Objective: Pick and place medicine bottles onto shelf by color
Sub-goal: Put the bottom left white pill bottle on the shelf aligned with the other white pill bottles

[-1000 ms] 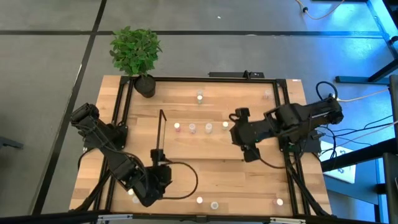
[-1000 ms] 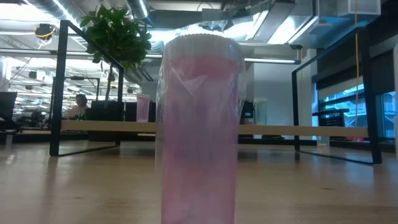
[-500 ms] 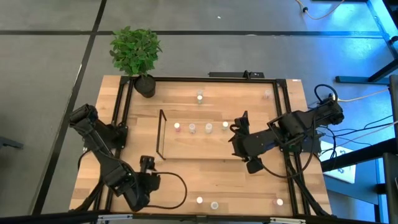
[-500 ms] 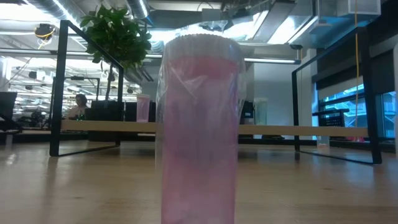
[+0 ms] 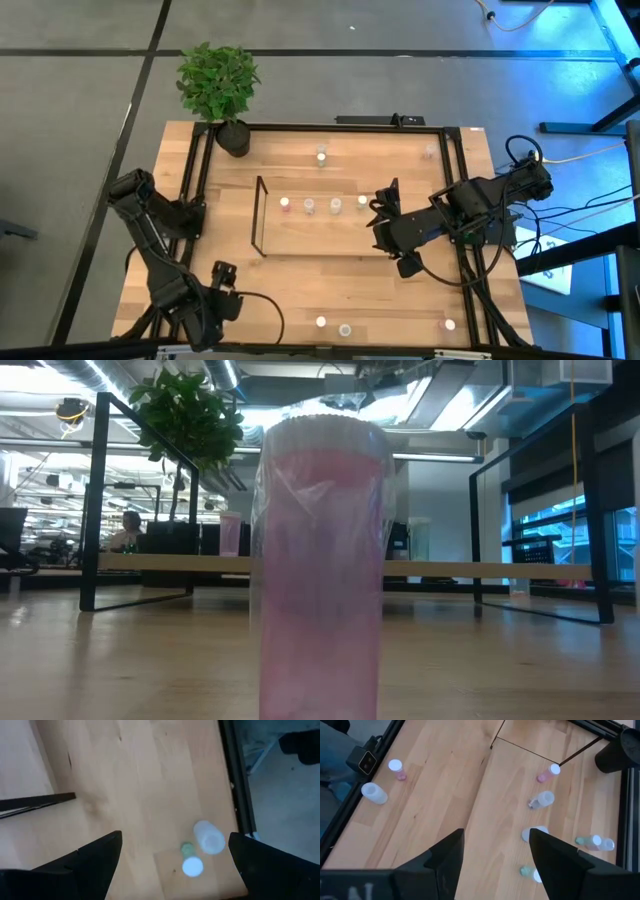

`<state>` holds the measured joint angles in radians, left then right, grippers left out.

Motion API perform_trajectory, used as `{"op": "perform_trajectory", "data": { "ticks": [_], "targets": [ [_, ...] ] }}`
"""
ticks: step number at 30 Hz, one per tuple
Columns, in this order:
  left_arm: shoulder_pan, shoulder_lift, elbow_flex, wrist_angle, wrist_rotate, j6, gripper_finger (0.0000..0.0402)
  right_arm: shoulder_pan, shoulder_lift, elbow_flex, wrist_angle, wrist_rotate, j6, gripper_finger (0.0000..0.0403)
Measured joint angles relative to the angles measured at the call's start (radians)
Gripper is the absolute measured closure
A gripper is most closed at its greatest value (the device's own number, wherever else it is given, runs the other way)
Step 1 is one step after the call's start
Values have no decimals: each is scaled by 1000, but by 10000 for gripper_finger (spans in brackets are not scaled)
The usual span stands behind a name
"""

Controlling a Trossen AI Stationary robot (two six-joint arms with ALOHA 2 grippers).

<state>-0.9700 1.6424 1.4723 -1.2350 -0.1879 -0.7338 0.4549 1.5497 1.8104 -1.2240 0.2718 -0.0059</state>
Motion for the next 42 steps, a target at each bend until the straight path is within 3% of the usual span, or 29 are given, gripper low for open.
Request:
{"op": "perform_trajectory", "data": {
  "ticks": [13, 23, 34, 42],
  "targets": [
    [-28, 0, 0, -41, -3, 41, 41, 0, 0, 0, 0, -21, 3, 178],
    [-58, 0, 0, -38, -16, 55, 41, 0, 0, 0, 95, -290, -67, 178],
    [-68, 0, -1, -34, -46, -5, 41, 0, 0, 0, 120, -293, -156, 178],
    [-64, -1, -99, 130, -27, -34, 41, 0, 0, 0, 120, -292, -161, 178]
  ]
}}
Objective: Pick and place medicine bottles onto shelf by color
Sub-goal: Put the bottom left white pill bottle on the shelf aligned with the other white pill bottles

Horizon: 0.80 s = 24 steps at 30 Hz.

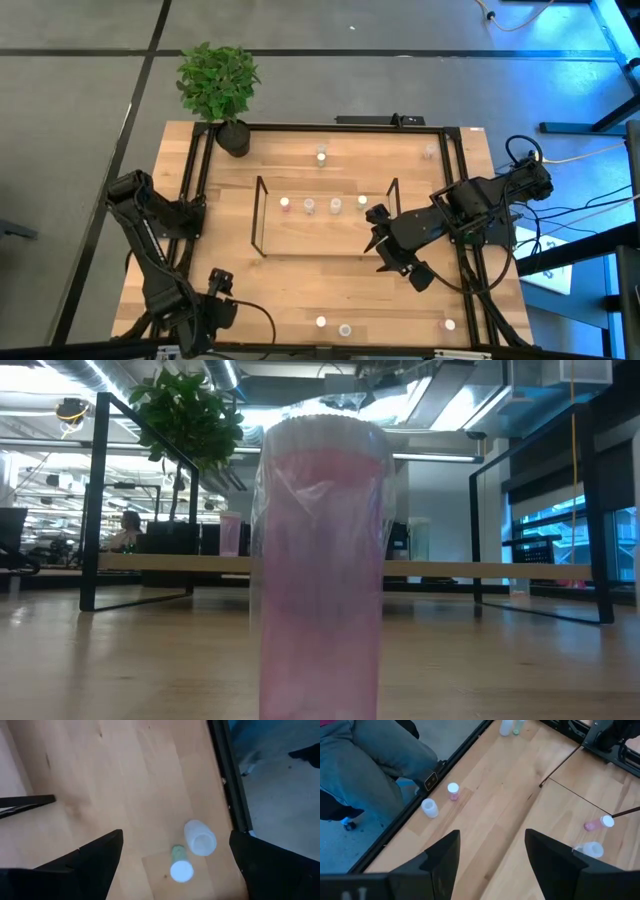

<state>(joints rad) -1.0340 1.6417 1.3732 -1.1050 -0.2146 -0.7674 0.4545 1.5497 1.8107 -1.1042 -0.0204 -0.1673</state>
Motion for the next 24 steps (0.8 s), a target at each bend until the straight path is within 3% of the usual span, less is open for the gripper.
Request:
{"op": "perform_trajectory", "data": {
  "ticks": [14, 24],
  "targets": [
    [-4, 0, -16, 72, 53, -8, 41, 0, 0, 0, 0, 1, 5, 178],
    [-74, 0, -16, 110, 53, -8, 41, 0, 0, 0, 0, 0, 7, 178]
  ]
}}
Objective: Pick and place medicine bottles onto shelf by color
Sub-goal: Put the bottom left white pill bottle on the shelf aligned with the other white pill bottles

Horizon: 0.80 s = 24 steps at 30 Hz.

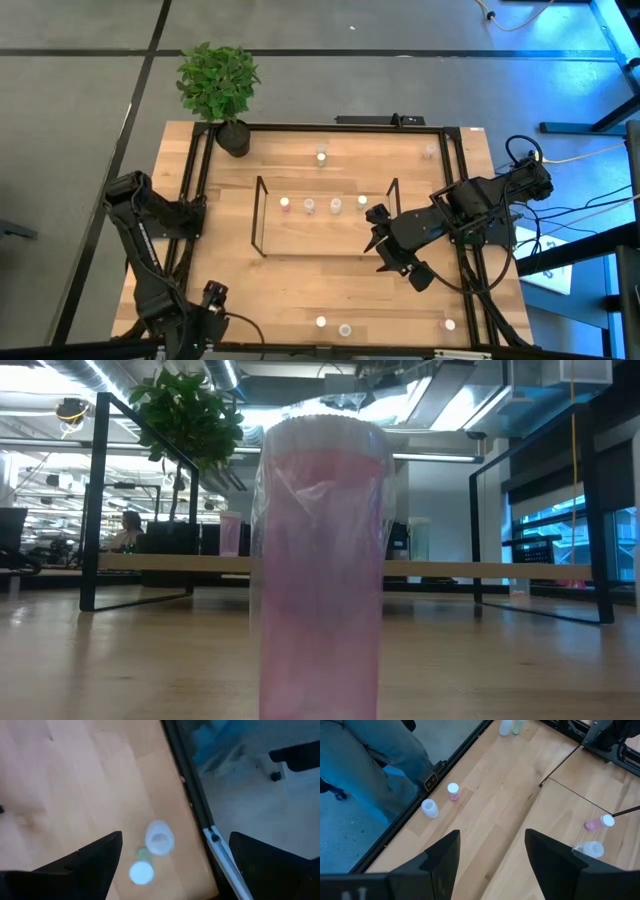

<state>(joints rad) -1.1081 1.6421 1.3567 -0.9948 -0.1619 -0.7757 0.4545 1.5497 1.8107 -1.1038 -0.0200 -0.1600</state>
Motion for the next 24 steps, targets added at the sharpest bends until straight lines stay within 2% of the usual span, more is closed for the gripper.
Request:
{"op": "perform_trajectory", "data": {
  "ticks": [8, 14, 24],
  "targets": [
    [-25, 0, 0, 1, -16, 0, 41, 0, 0, 0, 0, 0, 1, 178],
    [-25, 1, 0, 1, -118, 1, 41, 0, 0, 0, 0, 0, 1, 178],
    [-25, 3, -89, 39, -108, -7, 41, 0, 0, 0, 0, 0, 1, 178]
  ]
}}
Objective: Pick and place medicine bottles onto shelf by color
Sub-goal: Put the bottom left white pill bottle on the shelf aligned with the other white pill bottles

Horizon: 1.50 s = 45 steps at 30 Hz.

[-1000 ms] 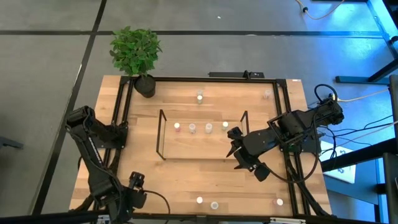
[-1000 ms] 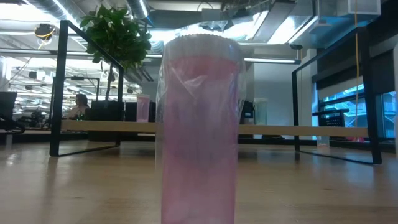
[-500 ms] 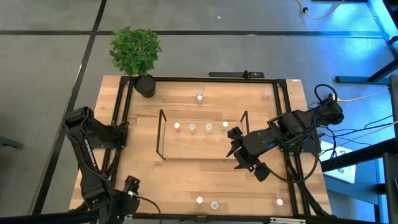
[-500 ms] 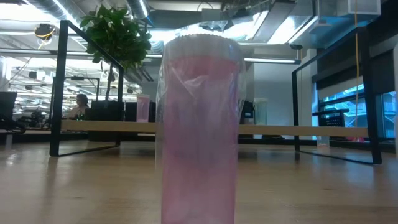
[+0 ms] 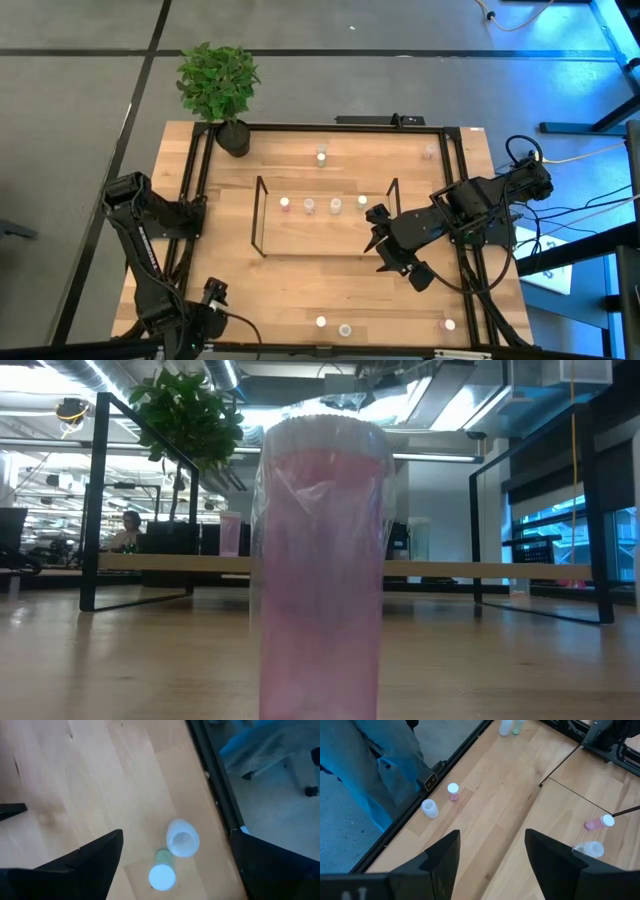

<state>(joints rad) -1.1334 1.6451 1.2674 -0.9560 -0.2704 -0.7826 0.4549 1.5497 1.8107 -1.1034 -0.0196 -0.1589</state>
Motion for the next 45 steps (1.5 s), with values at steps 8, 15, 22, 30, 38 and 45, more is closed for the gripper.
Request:
{"op": "perform_trajectory", "data": {
  "ticks": [8, 15, 22, 30, 38, 45],
  "targets": [
    [0, 0, -40, 64, 38, 7, 41, 0, 0, 0, 0, 0, 0, 178],
    [0, 0, -134, 193, 86, 8, 41, 0, 0, 0, 0, 0, 0, 178],
    [0, 0, -202, 281, 92, 32, 41, 0, 0, 0, 0, 0, 0, 178],
    [10, 0, -284, 398, 81, 32, 41, 0, 0, 0, 0, 0, 0, 178],
    [10, 0, -313, 397, 82, 27, 41, 0, 0, 0, 0, 0, 0, 178],
    [10, 0, -314, 393, 81, 26, 41, 0, 0, 0, 0, 0, 0, 178]
  ]
}}
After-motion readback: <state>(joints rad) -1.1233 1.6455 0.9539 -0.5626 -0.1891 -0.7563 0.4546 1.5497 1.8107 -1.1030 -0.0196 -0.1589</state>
